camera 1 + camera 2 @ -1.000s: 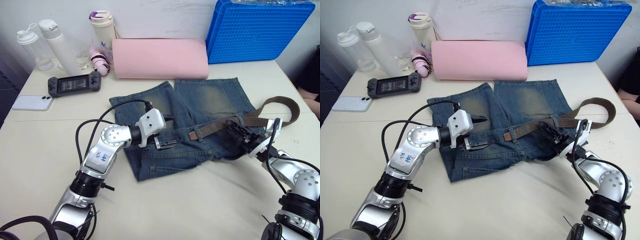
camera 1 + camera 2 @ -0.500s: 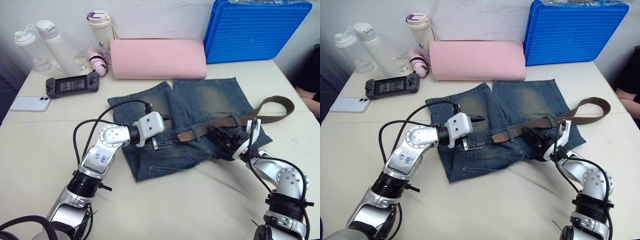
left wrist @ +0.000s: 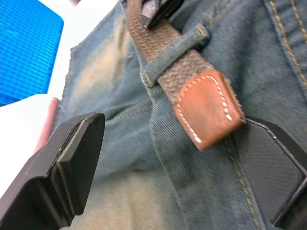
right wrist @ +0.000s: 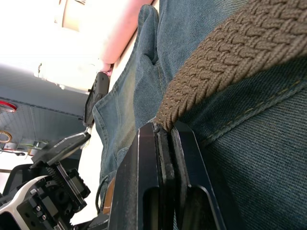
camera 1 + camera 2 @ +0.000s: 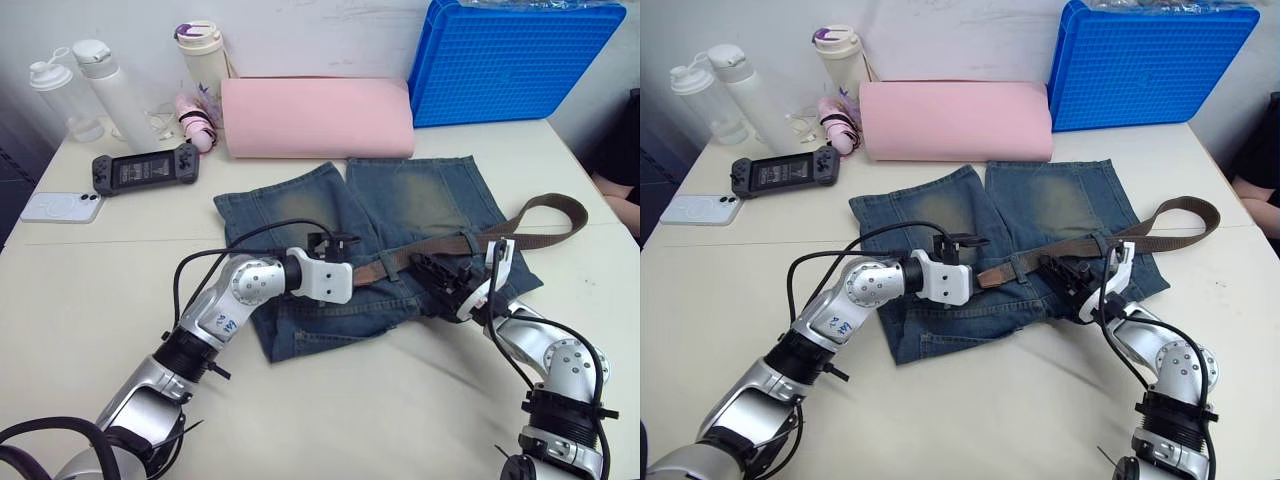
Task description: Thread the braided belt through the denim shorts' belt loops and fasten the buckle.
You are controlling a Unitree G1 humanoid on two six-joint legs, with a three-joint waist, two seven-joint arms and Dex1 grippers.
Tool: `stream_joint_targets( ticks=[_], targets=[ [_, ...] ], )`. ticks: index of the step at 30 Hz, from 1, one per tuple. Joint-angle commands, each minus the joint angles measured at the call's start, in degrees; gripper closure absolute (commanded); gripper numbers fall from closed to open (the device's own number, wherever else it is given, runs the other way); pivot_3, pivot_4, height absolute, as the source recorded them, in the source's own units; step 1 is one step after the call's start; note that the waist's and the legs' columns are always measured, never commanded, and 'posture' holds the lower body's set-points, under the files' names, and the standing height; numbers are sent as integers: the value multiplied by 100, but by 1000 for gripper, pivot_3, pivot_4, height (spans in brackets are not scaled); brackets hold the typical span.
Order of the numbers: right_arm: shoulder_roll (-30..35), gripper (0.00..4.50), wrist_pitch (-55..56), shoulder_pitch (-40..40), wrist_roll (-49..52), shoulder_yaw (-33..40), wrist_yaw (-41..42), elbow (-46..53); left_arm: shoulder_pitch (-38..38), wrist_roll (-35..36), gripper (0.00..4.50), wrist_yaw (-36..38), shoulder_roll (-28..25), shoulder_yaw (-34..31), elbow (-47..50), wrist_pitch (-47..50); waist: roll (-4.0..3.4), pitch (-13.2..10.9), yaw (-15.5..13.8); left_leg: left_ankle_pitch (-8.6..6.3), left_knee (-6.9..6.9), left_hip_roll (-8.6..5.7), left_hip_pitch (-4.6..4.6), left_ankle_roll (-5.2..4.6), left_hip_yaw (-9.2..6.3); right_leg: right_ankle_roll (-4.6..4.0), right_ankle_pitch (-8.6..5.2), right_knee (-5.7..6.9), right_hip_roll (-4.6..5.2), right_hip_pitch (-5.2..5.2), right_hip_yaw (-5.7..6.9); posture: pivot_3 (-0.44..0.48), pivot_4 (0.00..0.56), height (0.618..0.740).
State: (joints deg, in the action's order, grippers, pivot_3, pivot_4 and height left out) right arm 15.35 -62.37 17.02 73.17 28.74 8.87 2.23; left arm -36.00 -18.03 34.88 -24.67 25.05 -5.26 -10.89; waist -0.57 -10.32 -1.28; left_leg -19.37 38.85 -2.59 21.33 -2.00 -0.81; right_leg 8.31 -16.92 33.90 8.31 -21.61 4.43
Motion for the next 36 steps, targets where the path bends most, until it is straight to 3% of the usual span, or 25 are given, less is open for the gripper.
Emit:
stream_joint_targets(
  ticks=[1,5,8,16,17,18,21,27,30,36],
  targets=[
    [0,4443,-10,-196,-18,-200,11,115,-139,55,0,-254,50,-269,80,-547,0,0,-1,0,-1,1,0,0,-1,0,0,0,0,0,1,0,150,740],
    [-9,4443,36,-228,-62,-290,18,135,-126,29,0,-264,95,-250,62,-756,0,0,-2,0,-1,0,0,0,0,0,0,0,0,0,1,0,150,740],
    [6,4500,76,-240,-95,-360,42,153,-140,-196,575,-289,92,-161,-32,-953,0,0,2,0,-1,0,0,0,0,0,0,0,0,0,1,0,150,740],
    [103,4500,125,-300,-73,-365,57,274,-79,-360,4082,-264,112,-136,-121,-1223,0,0,-2,0,-1,0,-1,0,1,0,0,2,-2,0,1,0,150,740],
    [133,4500,122,-320,-67,-367,62,310,-73,-367,4469,-263,106,-145,-120,-1234,0,0,-3,0,-1,0,-1,0,1,0,0,2,-2,0,1,0,150,740],
    [168,4500,125,-340,2,-329,62,378,-72,-367,4469,-263,99,-158,-128,-1247,0,0,-6,0,-1,0,-1,0,1,0,0,1,-1,0,1,0,150,740],
    [359,3473,159,-417,103,-244,150,582,-74,-379,4500,-256,66,-193,-143,-1286,0,0,-17,0,-1,-1,0,0,-1,0,0,1,0,0,1,0,150,740],
    [1079,676,794,-678,-786,-389,677,1151,32,-445,4500,-217,-240,-288,-58,-1433,-1,-1,-14,0,-1,-2,1,-1,3,0,0,-2,1,0,0,0,150,740],
    [1542,986,1099,-857,-1679,-834,929,1032,135,-474,4500,-82,-506,-325,161,-1487,-1,-1,-12,0,0,-3,1,-1,5,0,0,-2,1,0,-1,0,150,740],
    [1769,3572,1464,-872,-2977,-1592,979,325,398,-364,4500,174,-1271,-659,500,-1560,9,5,27,0,-2,5,-10,-1,18,0,0,-4,0,4,-3,0,150,740]
  ],
)
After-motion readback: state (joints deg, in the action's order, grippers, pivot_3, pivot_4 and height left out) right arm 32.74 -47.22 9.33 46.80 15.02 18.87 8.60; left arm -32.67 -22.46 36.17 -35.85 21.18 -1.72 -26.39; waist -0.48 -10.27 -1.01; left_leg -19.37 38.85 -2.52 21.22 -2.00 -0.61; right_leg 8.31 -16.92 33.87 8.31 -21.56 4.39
